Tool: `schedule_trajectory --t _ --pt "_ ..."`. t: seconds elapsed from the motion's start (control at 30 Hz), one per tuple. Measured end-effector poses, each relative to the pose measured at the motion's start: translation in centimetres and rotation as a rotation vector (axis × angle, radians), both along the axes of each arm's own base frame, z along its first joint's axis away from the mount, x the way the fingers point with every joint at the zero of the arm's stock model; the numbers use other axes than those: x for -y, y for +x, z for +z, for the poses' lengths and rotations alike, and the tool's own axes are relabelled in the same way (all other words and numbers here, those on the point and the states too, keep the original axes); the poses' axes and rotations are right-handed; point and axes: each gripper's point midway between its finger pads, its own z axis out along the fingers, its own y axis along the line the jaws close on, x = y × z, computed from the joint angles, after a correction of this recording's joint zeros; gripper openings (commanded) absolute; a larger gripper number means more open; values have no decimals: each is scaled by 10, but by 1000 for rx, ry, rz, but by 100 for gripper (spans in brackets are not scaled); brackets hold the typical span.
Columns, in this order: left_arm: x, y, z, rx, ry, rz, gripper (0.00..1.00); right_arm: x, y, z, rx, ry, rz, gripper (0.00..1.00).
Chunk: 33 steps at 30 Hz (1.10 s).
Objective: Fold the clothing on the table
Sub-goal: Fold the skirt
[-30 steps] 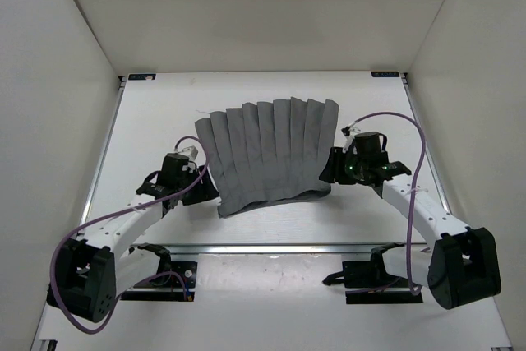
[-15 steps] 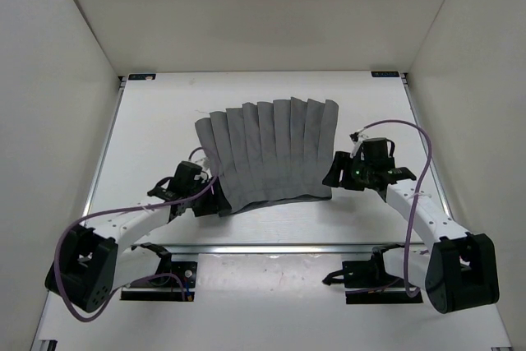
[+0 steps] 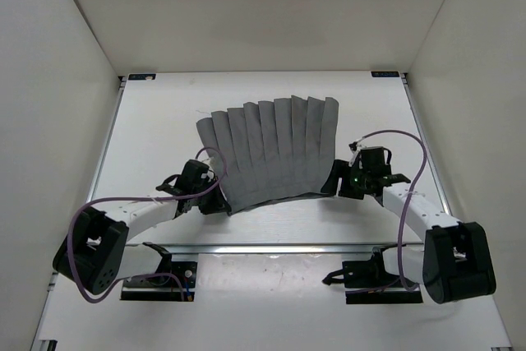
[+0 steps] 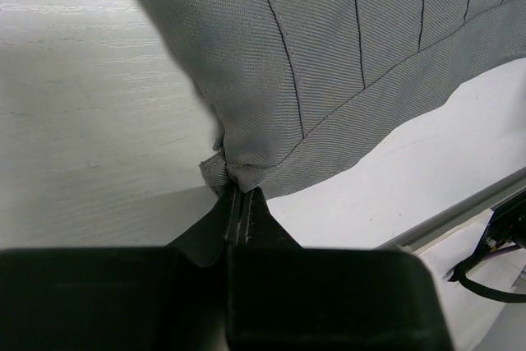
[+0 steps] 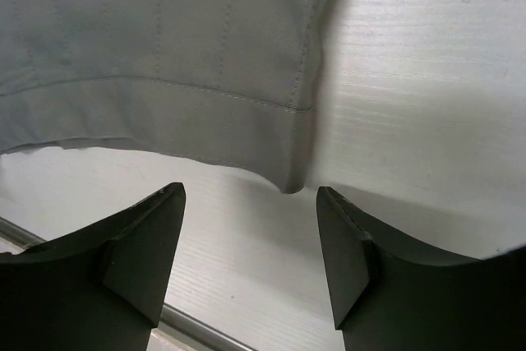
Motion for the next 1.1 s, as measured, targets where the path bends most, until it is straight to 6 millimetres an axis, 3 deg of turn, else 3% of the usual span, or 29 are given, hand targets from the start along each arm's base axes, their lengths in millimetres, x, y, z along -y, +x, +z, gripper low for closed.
schedule_trajectory --t 0.13,0.17,0.23,0.3,0.4,0.53,0.67,0.83,0.93,1.1 --pt "-1 1 0 3 -2 3 0 1 0 -18 -53 3 -17 59" --pt "-1 1 0 4 -3 3 0 0 4 -18 -44 12 -19 51" --pt "-2 1 0 8 -2 1 0 0 9 -20 -32 14 -23 19" --pt "-3 1 0 10 -1 -1 0 0 9 -25 -33 11 -26 0" --pt "-8 1 1 28 7 -7 0 3 3 -30 -44 15 -45 0" --pt "-19 -3 6 41 29 -13 0 0 -1 -19 -28 23 -34 0" --pt "-25 -12 32 95 24 -18 0 -10 -12 12 17 42 10 0" --pt "-31 -18 97 245 -49 0 0 -12 -22 82 151 99 54 0" --pt "-32 -24 141 329 -102 -3 0 -13 -42 117 209 135 94 0" --pt "-35 -34 180 364 -123 -15 0 -12 -72 155 253 155 113 0"
